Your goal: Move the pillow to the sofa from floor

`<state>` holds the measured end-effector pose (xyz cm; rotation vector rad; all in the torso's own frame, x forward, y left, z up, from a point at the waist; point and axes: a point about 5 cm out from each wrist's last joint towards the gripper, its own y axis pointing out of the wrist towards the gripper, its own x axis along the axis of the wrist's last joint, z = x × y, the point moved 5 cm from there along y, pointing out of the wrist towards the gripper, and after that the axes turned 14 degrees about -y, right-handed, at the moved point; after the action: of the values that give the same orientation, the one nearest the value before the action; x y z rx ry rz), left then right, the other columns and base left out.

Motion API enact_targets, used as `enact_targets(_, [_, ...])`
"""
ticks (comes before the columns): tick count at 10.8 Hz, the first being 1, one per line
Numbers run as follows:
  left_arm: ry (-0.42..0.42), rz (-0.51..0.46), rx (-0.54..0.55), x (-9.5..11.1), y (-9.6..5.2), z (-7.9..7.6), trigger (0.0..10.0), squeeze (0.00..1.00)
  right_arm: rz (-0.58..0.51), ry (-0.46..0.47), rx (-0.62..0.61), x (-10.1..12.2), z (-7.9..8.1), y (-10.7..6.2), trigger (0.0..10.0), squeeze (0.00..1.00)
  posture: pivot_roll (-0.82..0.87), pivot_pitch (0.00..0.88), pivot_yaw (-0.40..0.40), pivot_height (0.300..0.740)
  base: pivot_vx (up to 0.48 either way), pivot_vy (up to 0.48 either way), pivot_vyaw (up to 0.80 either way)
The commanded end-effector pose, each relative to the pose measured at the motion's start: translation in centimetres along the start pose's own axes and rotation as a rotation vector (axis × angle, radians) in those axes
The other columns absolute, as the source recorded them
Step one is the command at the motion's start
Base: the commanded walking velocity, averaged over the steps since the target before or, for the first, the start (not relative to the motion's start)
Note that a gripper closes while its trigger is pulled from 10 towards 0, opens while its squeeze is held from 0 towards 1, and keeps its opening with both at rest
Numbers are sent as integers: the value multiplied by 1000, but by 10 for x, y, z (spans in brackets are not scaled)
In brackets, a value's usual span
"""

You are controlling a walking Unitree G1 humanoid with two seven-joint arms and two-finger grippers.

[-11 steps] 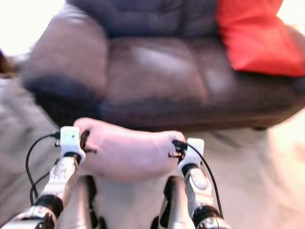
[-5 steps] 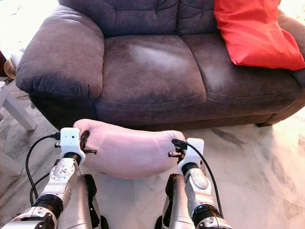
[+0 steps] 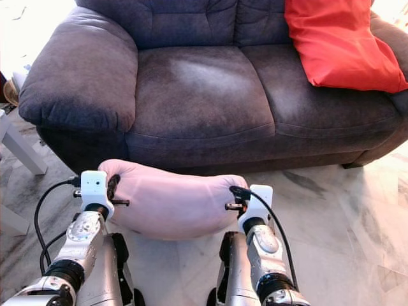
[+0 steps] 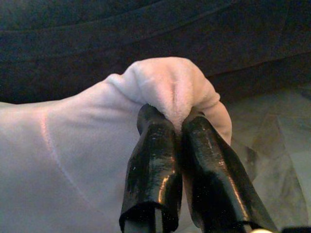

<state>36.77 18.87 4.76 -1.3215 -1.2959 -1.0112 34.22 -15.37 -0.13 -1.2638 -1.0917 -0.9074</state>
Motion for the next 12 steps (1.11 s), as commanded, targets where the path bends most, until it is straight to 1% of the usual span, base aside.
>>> enact_targets(1, [-23,-62,76,15,1,20,10000,0,-23,0,-103,6,-28,-2,10000,0,71,103,-81,494,0,0,0])
enact_targets(6, [-23,-60,73,15,1,19,10000,0,-20,-5,-100,6,-27,-2,10000,0,71,102,-78,574,0,0,0])
enact_targets(8, [-24,-59,74,14,1,19,10000,0,-9,-10,-102,4,-27,-2,10000,0,71,101,-79,622,0,0,0])
enact_targets(9, [-23,-58,73,14,1,19,10000,0,-8,-11,-100,4,-27,-2,10000,0,71,101,-79,637,0,0,0])
enact_targets(12, [-23,-57,72,13,1,19,10000,0,-6,-11,-100,4,-27,-2,10000,0,70,96,-78,702,0,0,0])
